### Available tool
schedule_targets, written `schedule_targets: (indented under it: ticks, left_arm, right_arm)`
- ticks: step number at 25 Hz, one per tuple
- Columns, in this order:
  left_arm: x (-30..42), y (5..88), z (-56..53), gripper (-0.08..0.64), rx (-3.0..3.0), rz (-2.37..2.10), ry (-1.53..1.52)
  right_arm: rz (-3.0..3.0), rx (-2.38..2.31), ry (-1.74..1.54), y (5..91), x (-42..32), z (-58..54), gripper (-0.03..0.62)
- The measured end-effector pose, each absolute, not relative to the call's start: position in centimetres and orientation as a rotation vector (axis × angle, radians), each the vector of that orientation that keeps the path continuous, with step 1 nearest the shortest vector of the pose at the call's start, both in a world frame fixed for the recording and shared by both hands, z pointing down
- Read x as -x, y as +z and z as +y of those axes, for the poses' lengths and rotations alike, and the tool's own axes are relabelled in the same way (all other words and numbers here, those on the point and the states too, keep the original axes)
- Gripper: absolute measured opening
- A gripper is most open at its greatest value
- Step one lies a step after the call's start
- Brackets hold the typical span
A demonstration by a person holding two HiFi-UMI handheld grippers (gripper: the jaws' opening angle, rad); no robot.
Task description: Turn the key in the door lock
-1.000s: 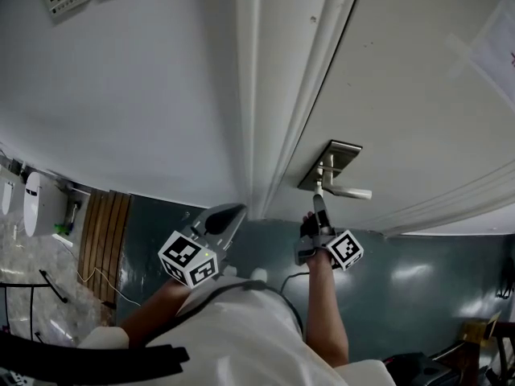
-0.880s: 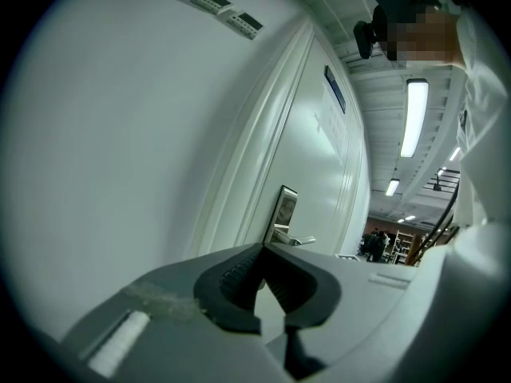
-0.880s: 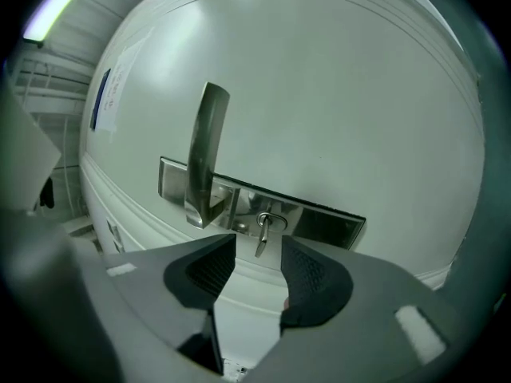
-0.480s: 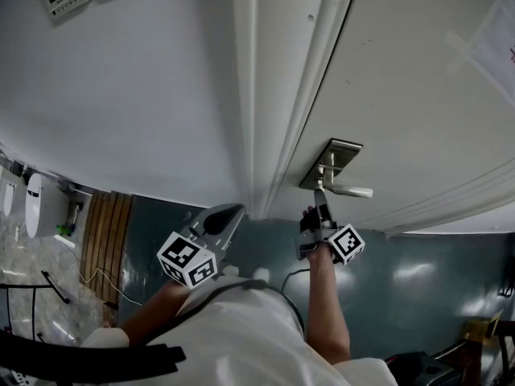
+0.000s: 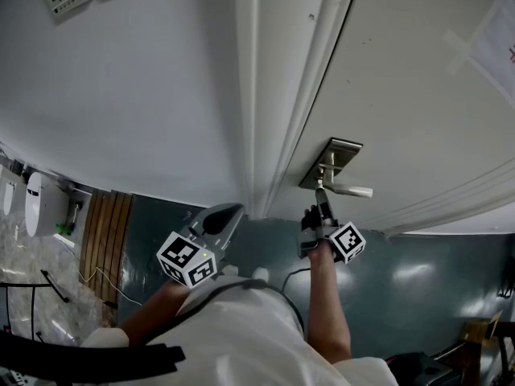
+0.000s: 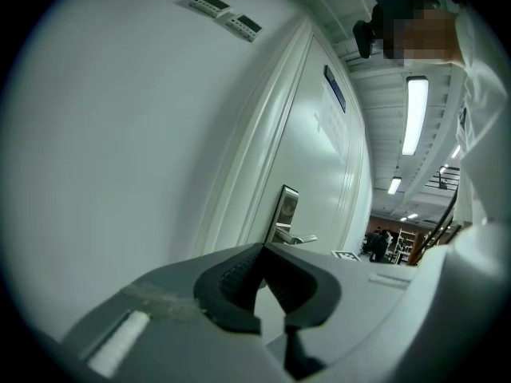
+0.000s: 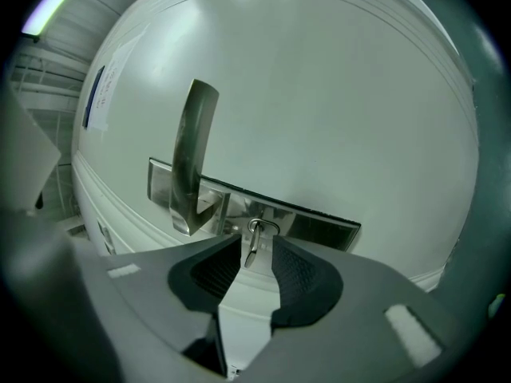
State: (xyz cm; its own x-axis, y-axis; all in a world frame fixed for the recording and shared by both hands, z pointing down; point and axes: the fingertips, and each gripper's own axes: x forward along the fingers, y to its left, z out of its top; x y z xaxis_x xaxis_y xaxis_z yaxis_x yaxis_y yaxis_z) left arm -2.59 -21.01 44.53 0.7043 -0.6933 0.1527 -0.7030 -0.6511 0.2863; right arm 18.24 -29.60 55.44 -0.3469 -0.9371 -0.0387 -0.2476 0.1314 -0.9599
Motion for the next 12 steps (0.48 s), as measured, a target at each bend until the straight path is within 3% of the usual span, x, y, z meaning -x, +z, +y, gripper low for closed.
schedule_targets:
  ticks: [7, 12]
  left_arm:
    - [2.70, 44.47, -20.81, 0.003, -2.590, -1.099, 0.034]
    - [2.87, 44.42, -20.49, 0.003, -2.595, -1.102, 0.035]
  right_arm:
    - [1.736, 1.179, -1.243, 55.14, -18.19, -29.73, 0.041]
    - [1.739, 1.204, -1.230, 54.96, -18.26, -29.75, 0.035]
